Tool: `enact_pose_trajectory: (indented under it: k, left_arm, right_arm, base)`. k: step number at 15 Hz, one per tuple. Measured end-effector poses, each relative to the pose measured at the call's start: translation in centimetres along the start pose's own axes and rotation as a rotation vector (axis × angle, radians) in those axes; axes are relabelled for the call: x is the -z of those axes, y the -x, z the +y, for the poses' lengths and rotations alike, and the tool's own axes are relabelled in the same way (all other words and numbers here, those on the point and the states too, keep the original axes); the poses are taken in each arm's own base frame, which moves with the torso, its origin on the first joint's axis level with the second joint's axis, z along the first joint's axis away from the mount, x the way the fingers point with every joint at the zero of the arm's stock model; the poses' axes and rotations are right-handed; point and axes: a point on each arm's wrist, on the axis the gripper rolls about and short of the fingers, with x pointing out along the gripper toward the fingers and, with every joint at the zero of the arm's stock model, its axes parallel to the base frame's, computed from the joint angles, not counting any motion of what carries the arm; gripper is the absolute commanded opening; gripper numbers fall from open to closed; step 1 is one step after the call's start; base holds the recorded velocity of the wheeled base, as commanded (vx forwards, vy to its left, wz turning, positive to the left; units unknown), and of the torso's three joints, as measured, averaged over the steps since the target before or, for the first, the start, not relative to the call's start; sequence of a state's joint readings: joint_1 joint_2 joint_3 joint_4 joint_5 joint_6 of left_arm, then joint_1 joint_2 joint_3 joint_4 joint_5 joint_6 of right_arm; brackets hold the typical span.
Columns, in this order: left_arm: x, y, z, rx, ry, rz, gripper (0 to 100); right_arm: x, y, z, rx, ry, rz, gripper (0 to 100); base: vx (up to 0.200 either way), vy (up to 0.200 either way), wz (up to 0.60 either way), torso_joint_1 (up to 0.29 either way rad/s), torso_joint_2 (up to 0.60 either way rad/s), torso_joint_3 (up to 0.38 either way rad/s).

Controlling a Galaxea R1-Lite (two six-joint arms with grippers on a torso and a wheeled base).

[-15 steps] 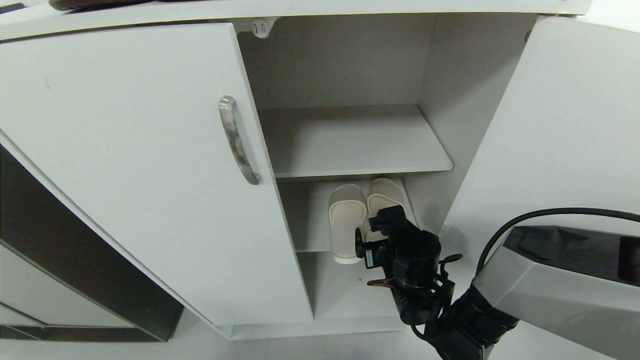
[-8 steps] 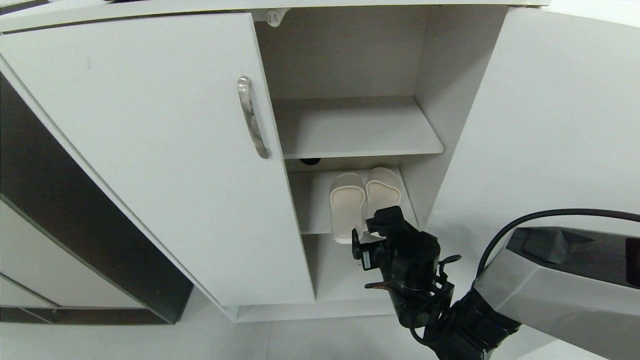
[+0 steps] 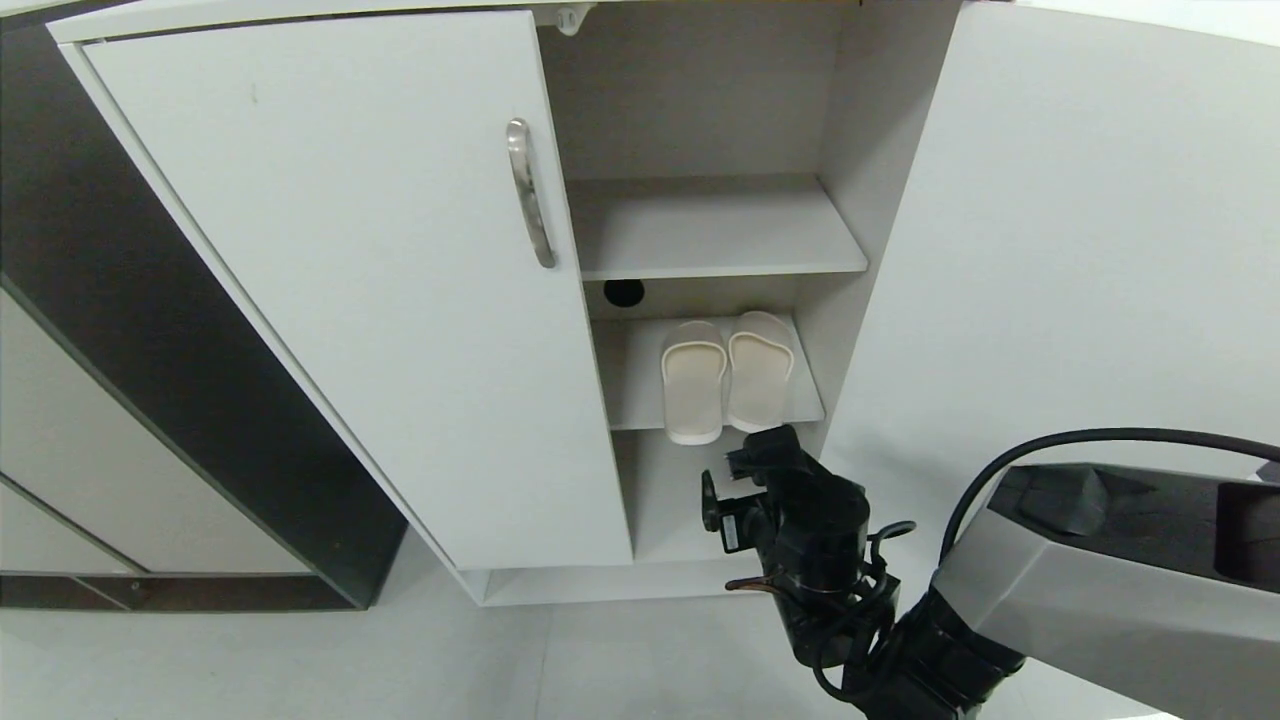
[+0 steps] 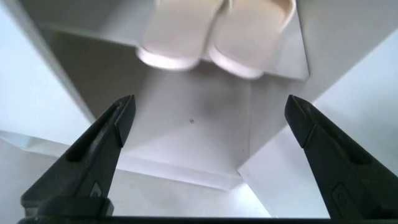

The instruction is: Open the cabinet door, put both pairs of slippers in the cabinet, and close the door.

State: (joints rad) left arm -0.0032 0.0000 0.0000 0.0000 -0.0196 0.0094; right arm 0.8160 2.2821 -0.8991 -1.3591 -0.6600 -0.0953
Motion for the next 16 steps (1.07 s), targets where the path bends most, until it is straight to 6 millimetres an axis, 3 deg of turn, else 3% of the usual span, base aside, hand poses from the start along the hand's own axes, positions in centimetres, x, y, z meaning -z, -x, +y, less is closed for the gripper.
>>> enact_pose_trajectory:
  k: [11, 16]
  left_arm:
    - [0.0, 0.0, -0.01, 0.005, -0.002, 0.0, 0]
    - [0.0, 0.0, -0.01, 0.005, -0.003, 0.0, 0]
  right_arm:
    - [0.14, 0.04, 0.07, -0.002, 0.0, -0.001, 100]
    - [0.3, 0.04, 0.04, -0.002, 0.004, 0.004, 100]
  base:
    - [0.0, 0.0, 0.0, 0.0, 0.0, 0.0]
    - [0.0, 0.0, 0.0, 0.003, 0.0, 0.167]
